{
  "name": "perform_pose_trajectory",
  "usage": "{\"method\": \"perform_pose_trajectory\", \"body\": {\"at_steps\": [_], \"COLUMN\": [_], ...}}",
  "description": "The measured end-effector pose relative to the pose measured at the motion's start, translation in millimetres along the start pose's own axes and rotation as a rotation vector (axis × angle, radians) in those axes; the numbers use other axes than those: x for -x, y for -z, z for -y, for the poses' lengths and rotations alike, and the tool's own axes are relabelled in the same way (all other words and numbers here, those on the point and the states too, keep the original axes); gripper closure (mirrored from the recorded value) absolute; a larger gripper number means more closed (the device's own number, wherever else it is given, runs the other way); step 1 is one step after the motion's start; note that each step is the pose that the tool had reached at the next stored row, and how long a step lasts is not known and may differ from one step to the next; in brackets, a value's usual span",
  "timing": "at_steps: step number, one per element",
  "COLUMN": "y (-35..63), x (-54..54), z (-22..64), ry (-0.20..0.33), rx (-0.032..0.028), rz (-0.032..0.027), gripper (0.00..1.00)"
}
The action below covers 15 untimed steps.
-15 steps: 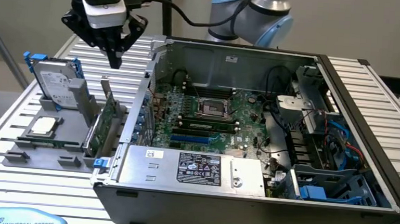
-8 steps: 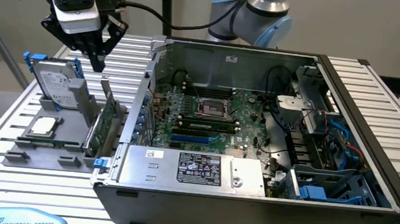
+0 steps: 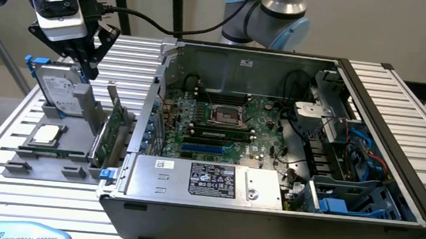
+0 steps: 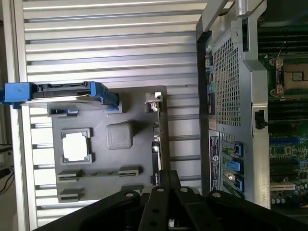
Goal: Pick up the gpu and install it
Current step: 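Reach for the gpu, then pick up the gpu and move the gpu toward the slot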
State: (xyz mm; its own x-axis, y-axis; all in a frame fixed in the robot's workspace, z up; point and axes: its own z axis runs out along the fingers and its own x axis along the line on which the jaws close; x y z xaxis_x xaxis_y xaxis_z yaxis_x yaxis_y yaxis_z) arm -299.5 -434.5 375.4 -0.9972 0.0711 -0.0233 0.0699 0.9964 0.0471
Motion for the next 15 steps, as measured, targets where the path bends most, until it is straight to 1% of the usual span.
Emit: {"method": "perform_pose_trajectory", "body": {"at_steps": [13, 15], "y": [0.0, 0.0], "x": [-0.1, -0.1], "z": [0.0, 0.0], "ry": [0.0, 0.0], "rx": [0.0, 0.0], "rz": [0.0, 0.0], "gripper": [0.88, 0.76]}}
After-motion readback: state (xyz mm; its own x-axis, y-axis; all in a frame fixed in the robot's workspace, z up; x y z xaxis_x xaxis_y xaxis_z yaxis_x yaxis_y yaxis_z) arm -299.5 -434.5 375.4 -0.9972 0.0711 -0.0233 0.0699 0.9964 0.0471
